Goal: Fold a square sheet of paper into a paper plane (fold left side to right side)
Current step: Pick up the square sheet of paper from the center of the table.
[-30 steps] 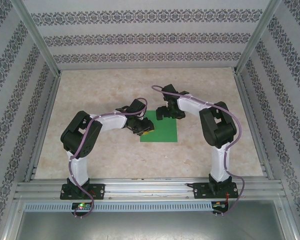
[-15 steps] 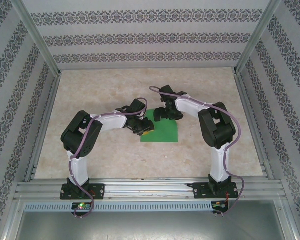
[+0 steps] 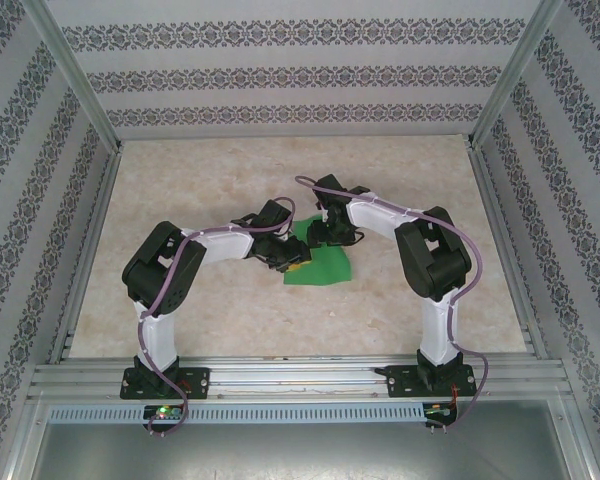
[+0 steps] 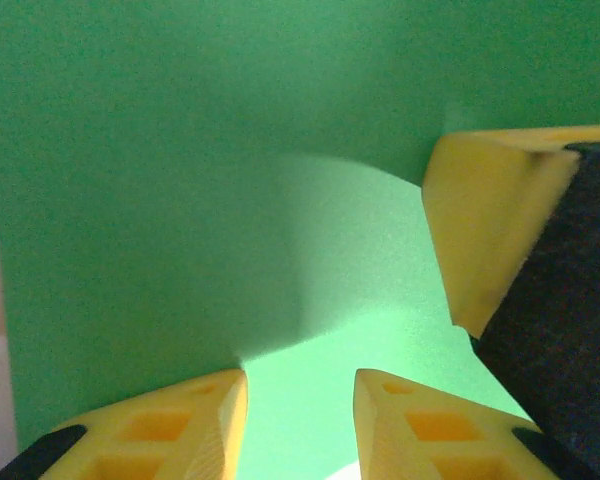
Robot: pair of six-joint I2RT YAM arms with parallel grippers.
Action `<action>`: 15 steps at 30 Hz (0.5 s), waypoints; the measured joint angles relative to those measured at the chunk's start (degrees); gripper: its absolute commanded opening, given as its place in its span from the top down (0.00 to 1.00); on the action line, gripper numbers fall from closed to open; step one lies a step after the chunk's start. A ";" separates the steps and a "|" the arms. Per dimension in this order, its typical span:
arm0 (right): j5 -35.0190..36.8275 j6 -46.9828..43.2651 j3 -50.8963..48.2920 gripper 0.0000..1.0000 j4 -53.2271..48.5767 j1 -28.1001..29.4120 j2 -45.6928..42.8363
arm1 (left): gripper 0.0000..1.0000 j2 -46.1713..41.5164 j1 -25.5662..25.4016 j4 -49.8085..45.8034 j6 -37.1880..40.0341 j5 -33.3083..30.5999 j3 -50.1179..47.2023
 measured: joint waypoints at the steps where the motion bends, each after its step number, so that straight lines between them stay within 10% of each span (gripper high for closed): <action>1: -0.46 0.15 0.00 0.45 0.07 -0.02 -0.02 | 0.60 -0.07 0.02 0.37 -0.11 0.17 -0.15; 15: -13.07 -1.18 -7.26 0.63 4.42 -3.02 -7.04 | 0.39 -14.91 5.92 2.32 3.21 -2.84 -8.15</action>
